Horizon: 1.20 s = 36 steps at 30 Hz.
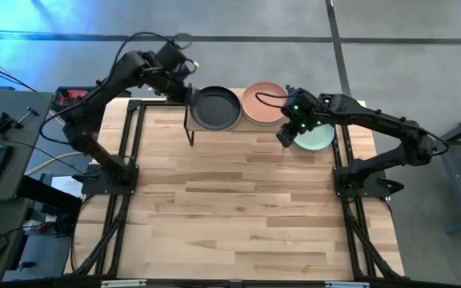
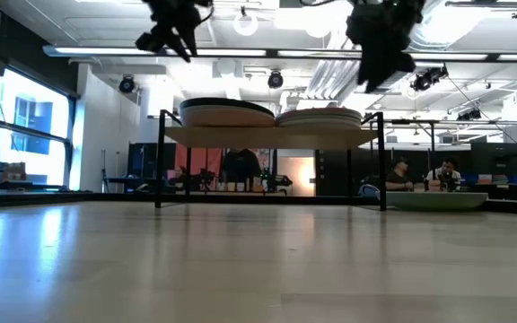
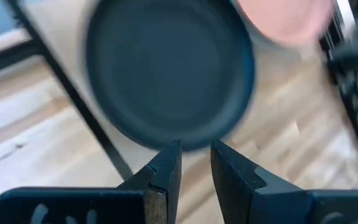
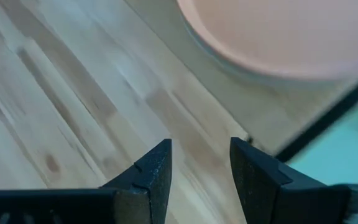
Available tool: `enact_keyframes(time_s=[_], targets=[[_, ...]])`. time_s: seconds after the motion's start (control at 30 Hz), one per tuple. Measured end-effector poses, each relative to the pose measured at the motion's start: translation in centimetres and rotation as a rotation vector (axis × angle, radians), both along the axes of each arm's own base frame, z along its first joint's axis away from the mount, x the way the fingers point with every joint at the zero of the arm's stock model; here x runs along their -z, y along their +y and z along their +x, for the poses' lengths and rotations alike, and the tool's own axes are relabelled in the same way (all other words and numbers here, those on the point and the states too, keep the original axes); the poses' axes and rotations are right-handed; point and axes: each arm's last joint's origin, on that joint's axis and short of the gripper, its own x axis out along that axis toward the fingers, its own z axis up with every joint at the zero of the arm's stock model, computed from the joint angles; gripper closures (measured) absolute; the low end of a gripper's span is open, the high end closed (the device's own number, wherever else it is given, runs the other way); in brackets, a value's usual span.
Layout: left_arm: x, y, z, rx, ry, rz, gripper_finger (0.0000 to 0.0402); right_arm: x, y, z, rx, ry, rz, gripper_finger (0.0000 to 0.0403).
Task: Place and stack plates onto a shelf
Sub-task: Stack the green plate on top of the other black plate on the shelf
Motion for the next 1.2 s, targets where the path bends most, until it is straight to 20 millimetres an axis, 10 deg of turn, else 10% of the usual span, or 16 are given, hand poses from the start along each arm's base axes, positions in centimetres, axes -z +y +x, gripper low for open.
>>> enact_keyframes(time_s=[0.67,1.2], targets=[[-0.4,-12.3,4.7,0.444,0.015,0.017,0.0326,1.3,3.5,-2.2,0.137,0.352,0.043,0.0263],[-0.3,-16.9,5.2,0.522,0.048,0.075,0.0326,1.3,9.5,-1.6,0.229,0.297,0.028,0.0263]])
